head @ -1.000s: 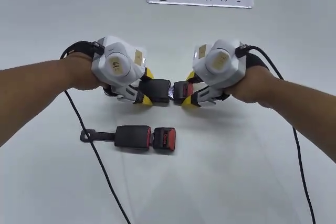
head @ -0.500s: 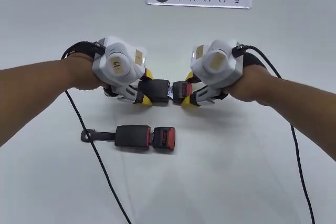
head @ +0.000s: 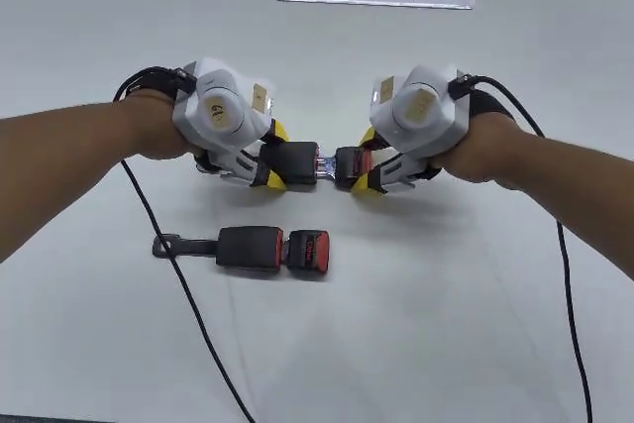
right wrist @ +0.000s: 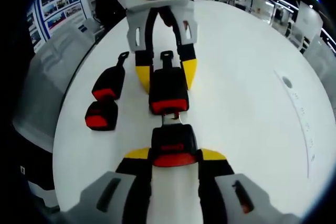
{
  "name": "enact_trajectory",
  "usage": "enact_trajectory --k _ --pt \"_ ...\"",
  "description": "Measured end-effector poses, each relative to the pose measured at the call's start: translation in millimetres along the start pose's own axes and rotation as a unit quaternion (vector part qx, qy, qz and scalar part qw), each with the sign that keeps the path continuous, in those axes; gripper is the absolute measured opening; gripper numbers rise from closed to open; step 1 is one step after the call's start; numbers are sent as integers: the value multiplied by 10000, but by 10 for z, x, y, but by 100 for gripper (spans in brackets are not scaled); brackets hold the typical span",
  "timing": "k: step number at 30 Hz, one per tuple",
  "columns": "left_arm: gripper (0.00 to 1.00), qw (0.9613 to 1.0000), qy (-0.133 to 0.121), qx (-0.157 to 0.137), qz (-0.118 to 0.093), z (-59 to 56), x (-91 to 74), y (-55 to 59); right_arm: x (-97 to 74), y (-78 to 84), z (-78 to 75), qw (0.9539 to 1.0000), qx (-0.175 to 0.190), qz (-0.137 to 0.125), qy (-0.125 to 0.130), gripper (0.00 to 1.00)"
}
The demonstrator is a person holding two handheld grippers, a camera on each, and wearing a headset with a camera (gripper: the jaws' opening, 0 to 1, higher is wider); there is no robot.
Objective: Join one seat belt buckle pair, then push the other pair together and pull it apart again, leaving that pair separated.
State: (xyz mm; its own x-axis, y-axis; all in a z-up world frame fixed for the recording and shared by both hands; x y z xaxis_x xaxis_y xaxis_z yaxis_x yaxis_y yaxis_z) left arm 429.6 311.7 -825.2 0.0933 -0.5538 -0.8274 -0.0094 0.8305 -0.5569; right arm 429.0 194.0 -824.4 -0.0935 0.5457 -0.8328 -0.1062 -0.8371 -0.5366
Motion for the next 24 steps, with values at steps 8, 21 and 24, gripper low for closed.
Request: enact_trajectory --k 8,21,24 --pt "34 10000 -14 -22 -4 -5 -3 -2 -26 37 19 10000 23 -38 -5 34" --pt "34 10000 -9 -34 -36 0 -5 8 -143 246 23 10000 -1 -43 -19 34" --pt "34 10000 -11 -42 -45 2 -5 10 -189 315 33 10000 8 -18 -20 34"
Point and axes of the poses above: the centre of the closed fingertips' face, and the gripper's own axes: x roughly forward along the fingers, z roughly to its left, y roughly out of its underside, the point moved 4 cm from there along -x, roughly backward along the fingers, and after that the axes turned 5 degrees about -y, right-handed, at the moved point
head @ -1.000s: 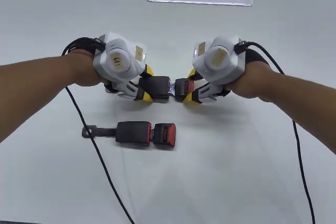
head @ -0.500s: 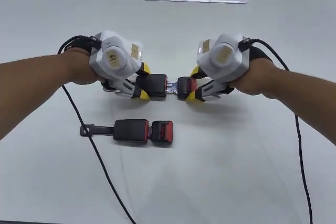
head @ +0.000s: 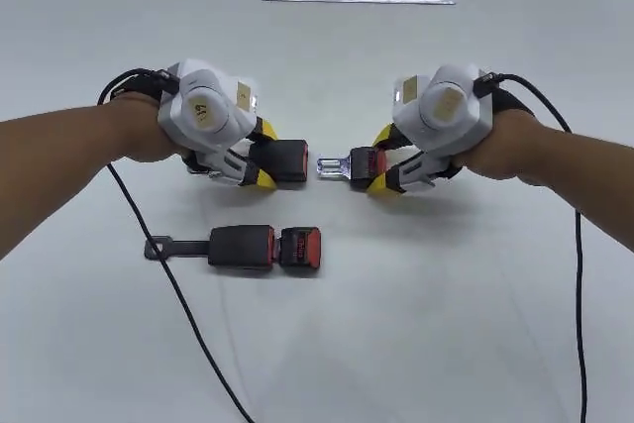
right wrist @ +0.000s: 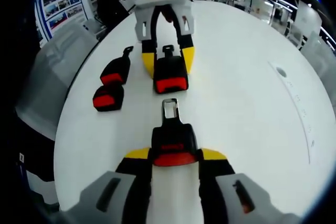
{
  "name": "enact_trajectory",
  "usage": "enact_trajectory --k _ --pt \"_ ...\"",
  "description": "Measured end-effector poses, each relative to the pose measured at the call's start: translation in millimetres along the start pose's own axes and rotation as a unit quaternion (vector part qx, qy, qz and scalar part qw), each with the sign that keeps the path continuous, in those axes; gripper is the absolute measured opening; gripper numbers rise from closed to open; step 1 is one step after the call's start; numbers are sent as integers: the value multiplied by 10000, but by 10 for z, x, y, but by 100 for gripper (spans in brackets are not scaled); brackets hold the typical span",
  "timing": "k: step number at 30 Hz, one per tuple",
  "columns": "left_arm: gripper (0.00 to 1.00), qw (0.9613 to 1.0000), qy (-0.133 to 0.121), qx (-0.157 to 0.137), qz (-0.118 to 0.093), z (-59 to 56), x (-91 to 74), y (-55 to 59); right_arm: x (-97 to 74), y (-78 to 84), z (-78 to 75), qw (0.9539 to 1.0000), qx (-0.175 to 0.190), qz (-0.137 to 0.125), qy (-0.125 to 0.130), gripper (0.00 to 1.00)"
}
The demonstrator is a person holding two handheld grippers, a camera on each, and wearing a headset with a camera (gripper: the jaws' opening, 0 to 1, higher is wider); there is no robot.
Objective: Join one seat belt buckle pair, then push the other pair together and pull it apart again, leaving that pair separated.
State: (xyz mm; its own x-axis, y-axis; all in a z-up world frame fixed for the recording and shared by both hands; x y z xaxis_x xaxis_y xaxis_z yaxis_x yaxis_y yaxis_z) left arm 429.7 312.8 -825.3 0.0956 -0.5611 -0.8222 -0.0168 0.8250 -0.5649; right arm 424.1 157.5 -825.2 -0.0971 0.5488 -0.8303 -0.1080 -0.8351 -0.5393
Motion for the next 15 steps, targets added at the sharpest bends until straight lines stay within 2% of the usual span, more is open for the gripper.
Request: enact_trajectory --k 15 --pt "34 10000 -1 -4 7 3 1 -6 -236 358 14 9999 144 -4 84 35"
Point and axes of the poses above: the centre of the closed fingertips' face, and the gripper's own axes: x roughly forward along the fingers, z roughly to its left, y roughly out of its underside, the point moved 4 cm from there along -x, roughly backward along the fingers, and after that the axes turned 5 degrees about -y, right-handed, at the moved point
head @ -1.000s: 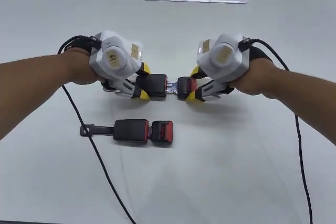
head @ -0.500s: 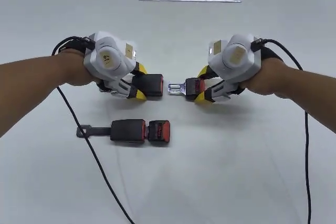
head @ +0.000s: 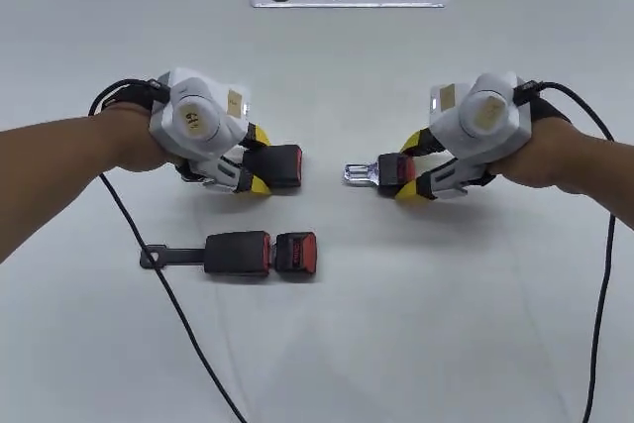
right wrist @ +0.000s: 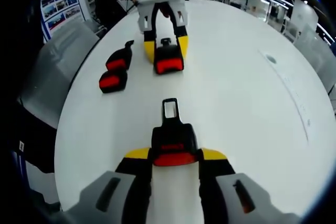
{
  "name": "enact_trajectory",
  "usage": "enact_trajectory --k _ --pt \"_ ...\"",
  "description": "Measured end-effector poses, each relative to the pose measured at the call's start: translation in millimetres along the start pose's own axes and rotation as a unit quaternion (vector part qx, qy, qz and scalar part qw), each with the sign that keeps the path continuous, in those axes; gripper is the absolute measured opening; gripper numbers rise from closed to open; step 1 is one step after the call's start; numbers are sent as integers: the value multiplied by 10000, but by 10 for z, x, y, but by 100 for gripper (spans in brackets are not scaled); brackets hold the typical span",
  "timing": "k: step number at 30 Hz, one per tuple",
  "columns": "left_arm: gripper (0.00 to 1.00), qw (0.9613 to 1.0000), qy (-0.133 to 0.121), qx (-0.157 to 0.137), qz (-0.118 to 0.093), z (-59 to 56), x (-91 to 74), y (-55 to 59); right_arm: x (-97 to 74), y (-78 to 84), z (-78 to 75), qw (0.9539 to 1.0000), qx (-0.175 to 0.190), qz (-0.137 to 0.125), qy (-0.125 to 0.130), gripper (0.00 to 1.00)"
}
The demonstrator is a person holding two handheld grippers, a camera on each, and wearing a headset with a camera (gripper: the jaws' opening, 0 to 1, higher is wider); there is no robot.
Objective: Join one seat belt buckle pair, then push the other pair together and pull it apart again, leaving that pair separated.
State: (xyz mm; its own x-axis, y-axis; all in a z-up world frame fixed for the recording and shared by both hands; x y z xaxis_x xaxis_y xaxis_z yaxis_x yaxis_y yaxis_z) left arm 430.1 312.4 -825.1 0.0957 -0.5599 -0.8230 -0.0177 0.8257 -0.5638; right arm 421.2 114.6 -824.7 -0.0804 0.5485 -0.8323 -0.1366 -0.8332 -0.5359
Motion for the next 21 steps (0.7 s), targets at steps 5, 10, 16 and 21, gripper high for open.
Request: enact_trajectory --k 5,10,16,21 --pt "34 10000 -2 -2 17 -1 3 -4 -58 92 -5 10000 41 15 23 35" --pt "34 10000 -2 -1 26 -5 1 -11 -107 167 -4 9999 114 24 38 35" --pt "35 10000 -1 44 58 -13 -2 -20 -161 247 5 9997 226 46 28 35" --pt "34 10000 -3 15 16 -16 -7 -13 -210 320 13 9995 288 91 61 35"
Point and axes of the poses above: the centre of the closed fingertips' face, and the gripper's own axes: x roughly forward along the fingers, z roughly to its left, y roughly out of its underside, the point moved 4 cm from there along -x, roughly backward along the fingers, and after that the axes turned 5 degrees about -y, right-handed, at the moved point
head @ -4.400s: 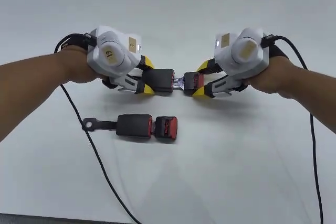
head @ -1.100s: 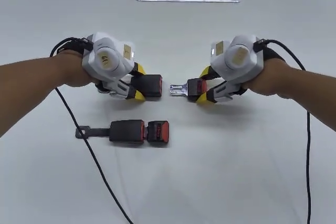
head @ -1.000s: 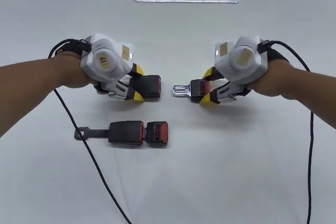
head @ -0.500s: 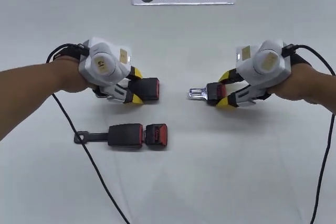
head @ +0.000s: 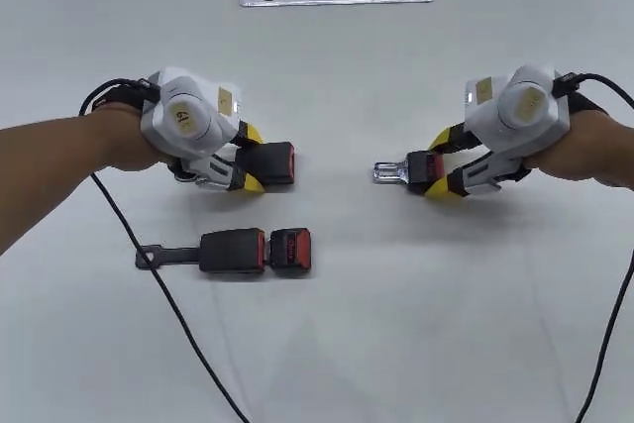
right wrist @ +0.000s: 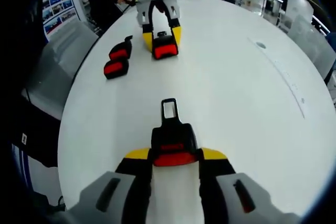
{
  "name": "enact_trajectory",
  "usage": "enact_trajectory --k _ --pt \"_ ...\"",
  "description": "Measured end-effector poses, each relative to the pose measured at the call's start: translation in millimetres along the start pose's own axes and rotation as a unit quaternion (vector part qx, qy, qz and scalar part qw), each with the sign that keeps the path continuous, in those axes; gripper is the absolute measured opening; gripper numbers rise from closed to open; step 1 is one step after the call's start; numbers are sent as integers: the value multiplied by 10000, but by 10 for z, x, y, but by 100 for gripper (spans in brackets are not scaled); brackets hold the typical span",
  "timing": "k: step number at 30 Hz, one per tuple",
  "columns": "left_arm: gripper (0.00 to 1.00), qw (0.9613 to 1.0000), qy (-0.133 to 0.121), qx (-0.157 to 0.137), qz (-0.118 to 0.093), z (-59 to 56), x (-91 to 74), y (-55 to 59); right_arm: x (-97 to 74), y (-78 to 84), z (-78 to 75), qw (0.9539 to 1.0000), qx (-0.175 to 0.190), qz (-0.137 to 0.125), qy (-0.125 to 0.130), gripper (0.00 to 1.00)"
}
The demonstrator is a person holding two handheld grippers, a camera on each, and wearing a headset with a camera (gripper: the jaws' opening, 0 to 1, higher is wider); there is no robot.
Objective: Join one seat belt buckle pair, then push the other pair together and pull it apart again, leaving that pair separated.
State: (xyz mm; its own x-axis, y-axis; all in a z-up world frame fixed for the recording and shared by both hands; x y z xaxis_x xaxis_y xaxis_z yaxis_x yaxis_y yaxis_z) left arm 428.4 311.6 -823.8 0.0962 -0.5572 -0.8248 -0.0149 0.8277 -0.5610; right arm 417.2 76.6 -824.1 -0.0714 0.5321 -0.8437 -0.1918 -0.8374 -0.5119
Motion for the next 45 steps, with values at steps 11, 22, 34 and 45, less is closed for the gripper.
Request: enact_trajectory --k 11,22,34,45 --pt "35 10000 4 -28 -22 14 4 11 -53 91 12 10000 52 9 -5 35" --pt "35 10000 -3 -87 5 14 3 6 -65 114 57 9998 171 -37 -40 40" --pt "67 9945 -606 -813 -273 24 -195 -146 -244 -59 -19 9808 965 -1182 1215 75" --pt "87 9564 -1484 -2372 -832 -44 -593 -156 -338 -153 212 9470 1503 -1722 2258 86"
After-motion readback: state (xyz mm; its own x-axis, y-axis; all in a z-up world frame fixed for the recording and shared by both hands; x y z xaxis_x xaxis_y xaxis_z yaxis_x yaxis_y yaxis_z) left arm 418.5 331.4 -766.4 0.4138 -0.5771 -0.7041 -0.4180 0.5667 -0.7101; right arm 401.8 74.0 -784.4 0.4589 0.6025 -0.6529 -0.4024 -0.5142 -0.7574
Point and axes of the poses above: the centre of the closed fingertips' face, and the gripper's own axes: x roughly forward along the fingers, z roughly to its left, y roughly out of its underside, the point moved 4 cm from there along -x, roughly backward along the fingers, and after that the axes turned 5 degrees about -y, right-handed, at the moved point
